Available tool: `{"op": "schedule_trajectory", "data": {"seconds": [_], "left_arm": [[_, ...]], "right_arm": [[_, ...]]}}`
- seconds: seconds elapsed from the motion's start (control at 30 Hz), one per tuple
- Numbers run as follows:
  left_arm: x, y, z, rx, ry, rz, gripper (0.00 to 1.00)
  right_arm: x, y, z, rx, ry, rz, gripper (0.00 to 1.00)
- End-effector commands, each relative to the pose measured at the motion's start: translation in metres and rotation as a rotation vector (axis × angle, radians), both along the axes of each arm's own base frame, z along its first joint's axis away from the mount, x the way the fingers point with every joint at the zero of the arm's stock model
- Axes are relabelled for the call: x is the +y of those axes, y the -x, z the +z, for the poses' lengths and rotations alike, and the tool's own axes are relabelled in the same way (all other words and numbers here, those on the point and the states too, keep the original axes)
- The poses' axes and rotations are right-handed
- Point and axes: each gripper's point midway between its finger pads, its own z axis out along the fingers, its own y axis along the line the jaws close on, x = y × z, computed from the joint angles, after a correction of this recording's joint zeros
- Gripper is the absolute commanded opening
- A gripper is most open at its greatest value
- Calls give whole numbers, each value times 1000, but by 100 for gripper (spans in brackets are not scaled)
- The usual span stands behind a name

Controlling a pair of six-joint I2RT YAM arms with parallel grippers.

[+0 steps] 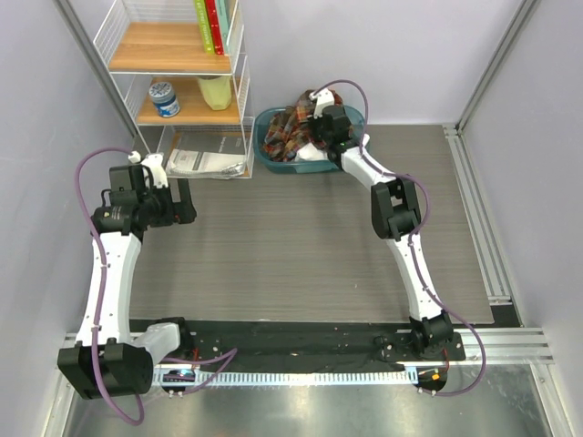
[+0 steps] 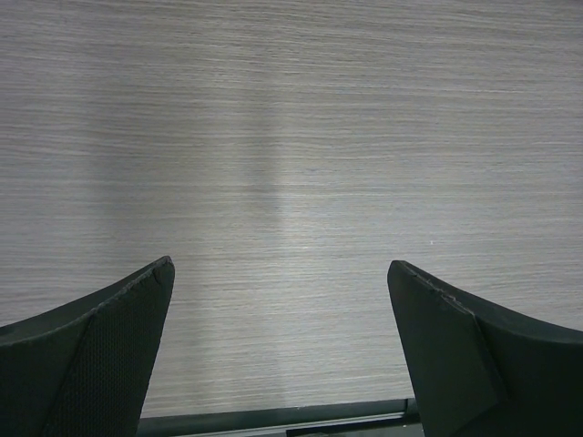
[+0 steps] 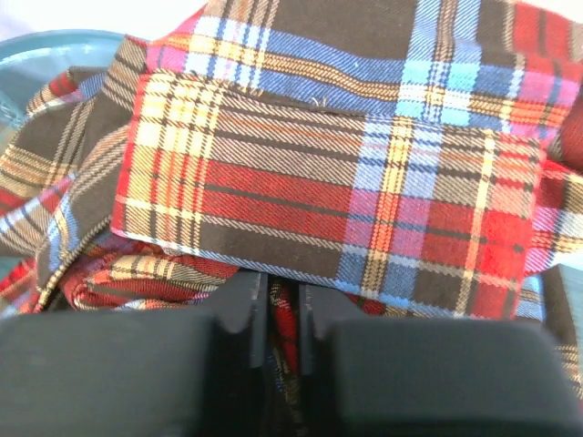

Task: Fold and stack the long sleeve shirts
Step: Grab the shirt from the pile

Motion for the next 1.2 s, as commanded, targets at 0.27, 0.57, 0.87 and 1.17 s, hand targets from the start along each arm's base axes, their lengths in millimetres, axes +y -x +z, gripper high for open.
{"op": "schedule_trajectory", "data": {"seconds": [0.27,0.57,0.87,1.17], "left_arm": [[-3,-6,18,-58,25,1,100],[-6,-12,38,-135,43,5,100],[-7,-15,50,-171,77,38,100],[-12,-10,50,-177,111,39,100]], "right_arm": [[-2,59,309,-402,-242,134,1],[-35,173,503,-732,-339,192,1],[-54,325,640,-1168,-407,261,1],[-37,412,683,-1382,-395,335,1]]}}
